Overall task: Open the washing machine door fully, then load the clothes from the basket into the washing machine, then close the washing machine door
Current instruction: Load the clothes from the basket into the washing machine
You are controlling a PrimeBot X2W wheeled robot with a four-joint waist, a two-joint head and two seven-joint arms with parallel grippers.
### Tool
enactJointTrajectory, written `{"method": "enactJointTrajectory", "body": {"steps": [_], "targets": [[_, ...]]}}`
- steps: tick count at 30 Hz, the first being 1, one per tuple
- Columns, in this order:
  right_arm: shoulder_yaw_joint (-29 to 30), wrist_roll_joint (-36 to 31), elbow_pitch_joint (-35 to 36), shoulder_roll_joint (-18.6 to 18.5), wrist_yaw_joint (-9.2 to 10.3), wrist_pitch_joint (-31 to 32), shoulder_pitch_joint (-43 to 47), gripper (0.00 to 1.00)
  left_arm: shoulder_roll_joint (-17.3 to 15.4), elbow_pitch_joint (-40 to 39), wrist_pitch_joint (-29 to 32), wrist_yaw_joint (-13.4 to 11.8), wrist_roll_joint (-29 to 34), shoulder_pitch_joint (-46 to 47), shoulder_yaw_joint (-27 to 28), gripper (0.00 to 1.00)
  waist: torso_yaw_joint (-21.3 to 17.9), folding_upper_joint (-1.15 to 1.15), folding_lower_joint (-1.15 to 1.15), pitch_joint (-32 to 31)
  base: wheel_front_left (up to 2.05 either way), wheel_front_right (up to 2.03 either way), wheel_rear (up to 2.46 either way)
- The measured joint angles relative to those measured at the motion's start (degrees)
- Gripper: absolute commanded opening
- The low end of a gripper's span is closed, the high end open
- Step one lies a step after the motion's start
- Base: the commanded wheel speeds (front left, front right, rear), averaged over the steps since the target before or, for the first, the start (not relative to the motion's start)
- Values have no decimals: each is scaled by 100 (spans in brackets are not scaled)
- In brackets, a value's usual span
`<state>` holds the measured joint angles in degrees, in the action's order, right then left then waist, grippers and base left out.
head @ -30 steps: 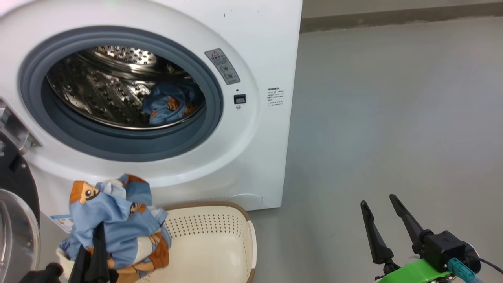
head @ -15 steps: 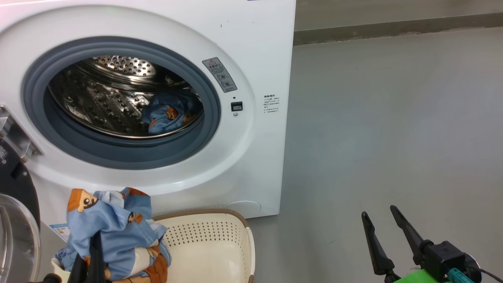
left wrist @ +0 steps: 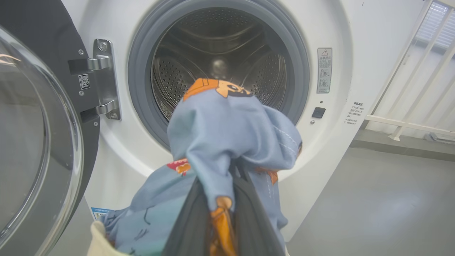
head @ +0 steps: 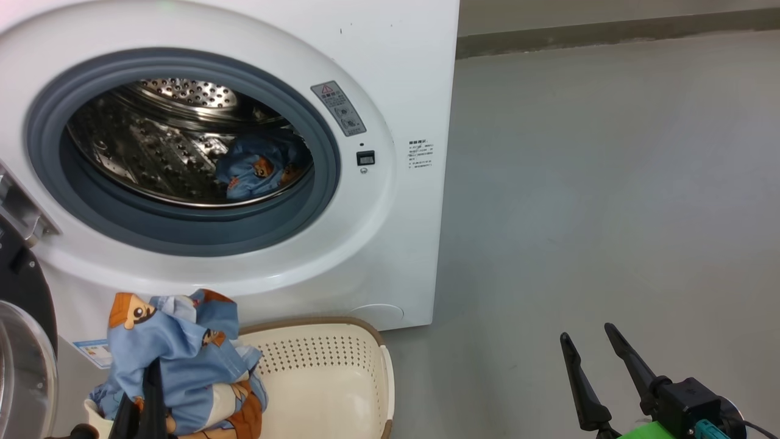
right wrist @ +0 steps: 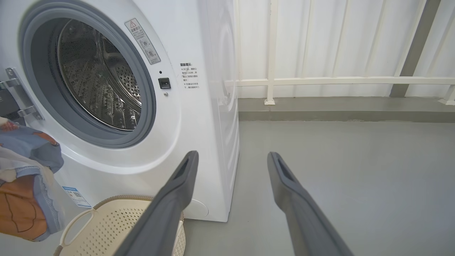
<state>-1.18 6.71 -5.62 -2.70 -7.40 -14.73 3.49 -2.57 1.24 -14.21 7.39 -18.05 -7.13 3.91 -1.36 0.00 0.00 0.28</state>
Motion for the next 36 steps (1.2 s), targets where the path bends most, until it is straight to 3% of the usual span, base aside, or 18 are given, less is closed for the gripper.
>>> {"method": "enactJointTrajectory", "body": {"steps": [9,13,14,15,26,29,36], "targets": [[-24,51,-3,1,0,0,-7,100,7,103,-1,-1,-42,388,-20,0,-53,0,0,187,0,0,0],[-103,52,-13,2,0,0,-133,100,26,314,-1,-1,-37,970,56,0,-161,0,0,337,0,0,0],[-154,52,-10,1,0,0,-274,100,24,645,-1,0,29,1694,235,0,-294,0,0,558,0,0,0],[-158,53,-2,1,0,0,-296,100,11,703,-1,0,29,1813,241,0,-316,0,0,604,0,0,0],[-196,114,183,-1,0,0,-765,100,-480,1184,-43,1,-10,3317,253,0,-522,0,0,1453,0,0,0],[-270,216,276,-1,0,0,-1071,100,-789,1575,-44,1,-121,4138,296,0,-616,0,0,2000,0,0,0],[-318,316,333,-3,0,0,-1444,100,-1150,2176,-48,1,-185,5090,314,0,-772,0,0,2786,0,0,0]]}}
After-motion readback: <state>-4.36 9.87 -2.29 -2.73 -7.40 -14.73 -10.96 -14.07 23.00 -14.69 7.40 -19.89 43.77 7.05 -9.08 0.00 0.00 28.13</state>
